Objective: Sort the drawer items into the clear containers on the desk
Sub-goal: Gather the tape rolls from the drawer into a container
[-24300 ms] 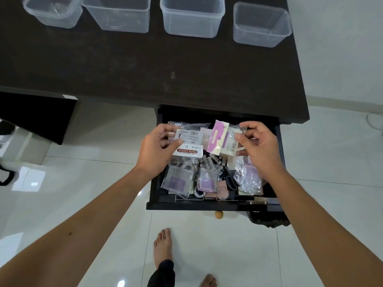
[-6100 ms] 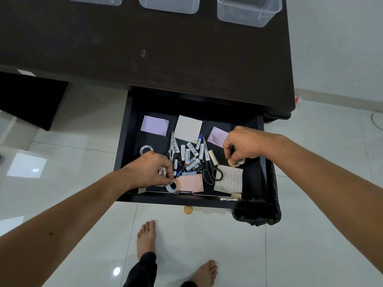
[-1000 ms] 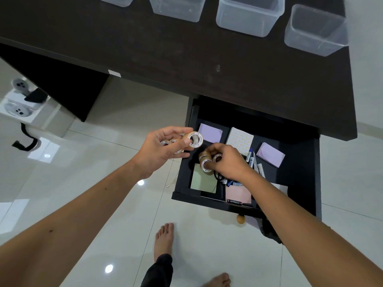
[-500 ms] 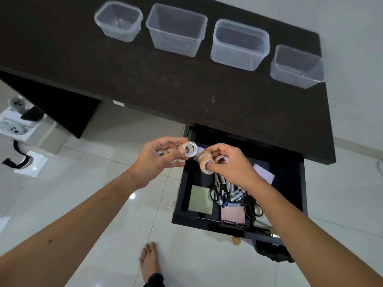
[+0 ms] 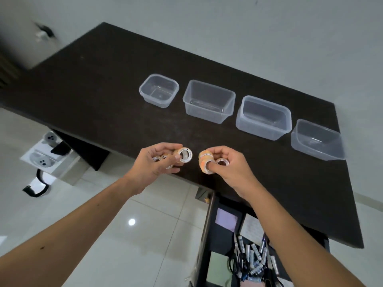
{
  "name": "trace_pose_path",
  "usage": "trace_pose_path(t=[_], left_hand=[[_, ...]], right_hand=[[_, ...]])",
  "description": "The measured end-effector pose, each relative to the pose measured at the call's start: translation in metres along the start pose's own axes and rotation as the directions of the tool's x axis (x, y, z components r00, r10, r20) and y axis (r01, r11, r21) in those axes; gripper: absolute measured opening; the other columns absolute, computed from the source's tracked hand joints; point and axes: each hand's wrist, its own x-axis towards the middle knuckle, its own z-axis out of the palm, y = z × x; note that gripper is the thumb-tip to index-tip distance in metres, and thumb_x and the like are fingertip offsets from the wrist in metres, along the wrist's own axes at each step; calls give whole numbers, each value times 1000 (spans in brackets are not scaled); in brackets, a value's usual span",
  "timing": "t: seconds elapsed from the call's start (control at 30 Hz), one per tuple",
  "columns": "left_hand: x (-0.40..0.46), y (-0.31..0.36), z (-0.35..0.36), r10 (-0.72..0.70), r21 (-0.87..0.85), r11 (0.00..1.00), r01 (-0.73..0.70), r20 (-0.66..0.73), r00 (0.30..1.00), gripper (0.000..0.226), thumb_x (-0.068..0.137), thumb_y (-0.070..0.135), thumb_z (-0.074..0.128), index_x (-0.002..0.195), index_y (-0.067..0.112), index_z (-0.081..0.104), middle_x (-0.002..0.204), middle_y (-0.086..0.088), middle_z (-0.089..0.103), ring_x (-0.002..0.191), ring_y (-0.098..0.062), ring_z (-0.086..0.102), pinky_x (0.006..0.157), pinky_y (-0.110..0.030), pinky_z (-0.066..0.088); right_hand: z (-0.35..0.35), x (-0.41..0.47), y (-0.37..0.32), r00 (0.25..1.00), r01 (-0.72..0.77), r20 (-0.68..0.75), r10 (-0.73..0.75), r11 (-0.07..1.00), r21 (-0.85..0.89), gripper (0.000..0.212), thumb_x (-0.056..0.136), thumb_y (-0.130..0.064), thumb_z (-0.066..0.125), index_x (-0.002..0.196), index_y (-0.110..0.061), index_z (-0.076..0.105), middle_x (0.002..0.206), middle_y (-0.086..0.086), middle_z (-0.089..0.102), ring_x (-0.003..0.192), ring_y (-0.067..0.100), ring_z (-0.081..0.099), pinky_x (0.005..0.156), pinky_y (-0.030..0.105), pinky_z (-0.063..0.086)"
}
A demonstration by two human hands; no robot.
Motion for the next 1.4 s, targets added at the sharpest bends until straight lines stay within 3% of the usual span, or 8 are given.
trace_pose_path(t=[0.17, 0.33, 0.47, 0.67, 0.87, 0.97, 1.07, 1.4], left_hand=[[43, 27, -35, 39, 3, 999, -39, -93, 995, 31, 96, 11, 74, 126, 9, 72, 113, -22, 76, 104, -34, 78, 85, -43, 66], [94, 47, -68, 91, 10, 996, -91, -219, 971, 27, 96, 11, 74, 123, 11, 74, 106, -16, 79, 99, -28, 79, 88, -44, 65], [138, 66, -87, 116, 35, 993, -110, -263, 958, 26, 96, 12, 75, 122, 12, 74, 106, -13, 79, 97, -25, 79, 88, -40, 65], [196, 78, -105, 171, 151, 980, -130, -310, 935, 25, 94, 8, 78, 118, 17, 76, 103, -16, 76, 96, -28, 76, 87, -43, 66], [222, 78, -111, 284, 369, 918, -146, -356, 890, 29, 85, 45, 80, 113, 39, 76, 102, 6, 78, 95, -19, 77, 90, -52, 63], [228, 76, -104, 336, 422, 892, -163, -376, 864, 26, 87, 41, 78, 113, 39, 75, 106, 12, 77, 96, -8, 72, 93, -46, 61], [231, 73, -99, 340, 475, 871, -127, -395, 853, 25, 86, 45, 79, 110, 40, 74, 114, 8, 72, 106, -11, 69, 96, -44, 59], [228, 77, -85, 362, 452, 880, -146, -438, 822, 34, 76, 42, 92, 104, 35, 74, 111, 6, 74, 104, -9, 73, 95, -41, 62]], right_hand=[[20, 77, -47, 999, 42, 24, -42, 999, 16, 33, 81, -20, 89, 110, -28, 76, 106, -5, 79, 104, 15, 75, 100, 43, 61], [46, 149, -94, 996, 82, 19, -82, 996, 23, 31, 83, -17, 88, 110, -25, 75, 103, -5, 79, 98, 13, 76, 92, 34, 63], [64, 205, -116, 998, 62, -4, -62, 998, -10, 32, 77, -10, 88, 105, -20, 75, 101, 1, 79, 95, 19, 77, 91, 44, 64], [78, 267, -128, 999, 13, -40, -13, 1000, -11, 37, 75, -9, 90, 108, -19, 75, 101, -2, 78, 95, 14, 76, 91, 42, 64], [88, 288, -123, 1000, 0, -11, 0, 1000, 0, 45, 75, -10, 91, 114, -19, 72, 107, -3, 76, 100, 12, 73, 95, 38, 62], [90, 287, -121, 1000, 16, 0, -16, 1000, 5, 52, 77, -13, 91, 123, -21, 68, 113, -5, 73, 105, 9, 70, 95, 31, 59], [90, 283, -123, 999, 42, 24, -43, 998, 36, 57, 81, -12, 88, 132, -21, 63, 116, -4, 69, 106, 9, 69, 90, 26, 59], [83, 274, -124, 988, 147, 40, -149, 988, 43, 43, 87, -9, 84, 124, -23, 67, 116, -4, 69, 111, 9, 68, 92, 25, 60]])
